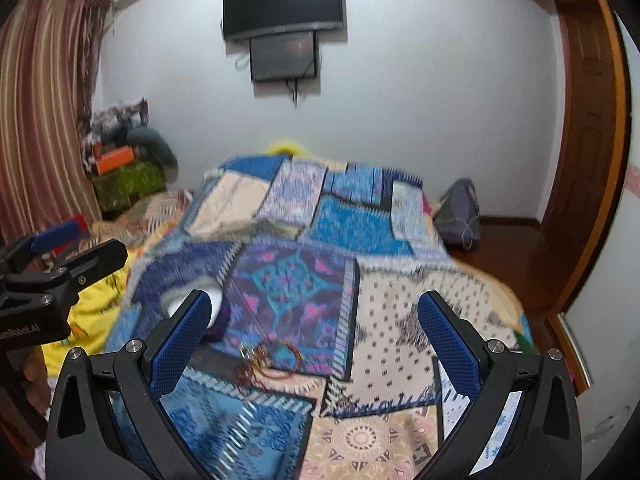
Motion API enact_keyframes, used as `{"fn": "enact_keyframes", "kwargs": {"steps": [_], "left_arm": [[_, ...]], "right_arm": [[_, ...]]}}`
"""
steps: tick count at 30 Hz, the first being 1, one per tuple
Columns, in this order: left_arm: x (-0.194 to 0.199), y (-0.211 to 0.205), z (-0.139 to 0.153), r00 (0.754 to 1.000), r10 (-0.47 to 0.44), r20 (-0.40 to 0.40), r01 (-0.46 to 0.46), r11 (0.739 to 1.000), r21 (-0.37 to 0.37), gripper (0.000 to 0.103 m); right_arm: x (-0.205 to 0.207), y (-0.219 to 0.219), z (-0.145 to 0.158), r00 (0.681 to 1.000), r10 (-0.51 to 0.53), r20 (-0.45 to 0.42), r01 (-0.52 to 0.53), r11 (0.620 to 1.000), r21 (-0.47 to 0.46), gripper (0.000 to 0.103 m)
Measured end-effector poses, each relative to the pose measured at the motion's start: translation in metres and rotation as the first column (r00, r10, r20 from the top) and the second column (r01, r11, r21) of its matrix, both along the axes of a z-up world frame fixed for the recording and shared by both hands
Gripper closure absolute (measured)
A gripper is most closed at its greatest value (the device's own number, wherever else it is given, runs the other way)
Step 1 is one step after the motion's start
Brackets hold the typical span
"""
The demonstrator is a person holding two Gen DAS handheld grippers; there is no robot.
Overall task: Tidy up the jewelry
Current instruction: 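Reach the left gripper into the jewelry pile and grasp a silver ring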
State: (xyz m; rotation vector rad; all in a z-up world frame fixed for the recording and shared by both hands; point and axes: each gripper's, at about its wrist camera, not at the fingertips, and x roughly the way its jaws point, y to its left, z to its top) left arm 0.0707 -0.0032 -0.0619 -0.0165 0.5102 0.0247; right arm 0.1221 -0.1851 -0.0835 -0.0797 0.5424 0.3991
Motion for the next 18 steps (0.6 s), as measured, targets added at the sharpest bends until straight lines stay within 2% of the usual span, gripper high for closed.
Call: {"fn": "enact_keyframes", "kwargs": {"steps": [5, 8, 12, 17, 18], "left_arm": [[0.02, 0.001, -0.031, 0.995, -0.03, -0.097, 0.028, 0.999, -0.023, 0.0], [0.032, 0.007, -0.052, 0.985, -0.043, -0.167, 0.031, 0.997, -0.073, 0.0], [0.049, 0.018, -0.08, 0.959, -0.044, -0.281, 0.008, 0.991, -0.13, 0.0], [0.059, 0.021, -0.107, 0.927, -0.02, -0.376, -0.022, 0.994, -0.108, 0.001], [0.059, 0.02, -0.112, 0.921, -0.026, -0.388, -0.017, 0.994, -0.107, 0.004]], "right_arm": [[0.014, -0.003, -0.025, 0.997, 0.018, -0.082, -0.021, 0.999, -0.029, 0.004], [0.019, -0.004, -0.039, 0.989, 0.043, -0.141, -0.048, 0.998, -0.034, 0.012], [0.03, -0.006, -0.061, 0.967, 0.091, -0.238, -0.095, 0.995, -0.007, 0.028], [0.036, -0.003, -0.081, 0.937, 0.147, -0.317, -0.148, 0.989, 0.021, 0.045], [0.036, -0.001, -0.085, 0.93, 0.161, -0.331, -0.162, 0.986, 0.025, 0.048]]}}
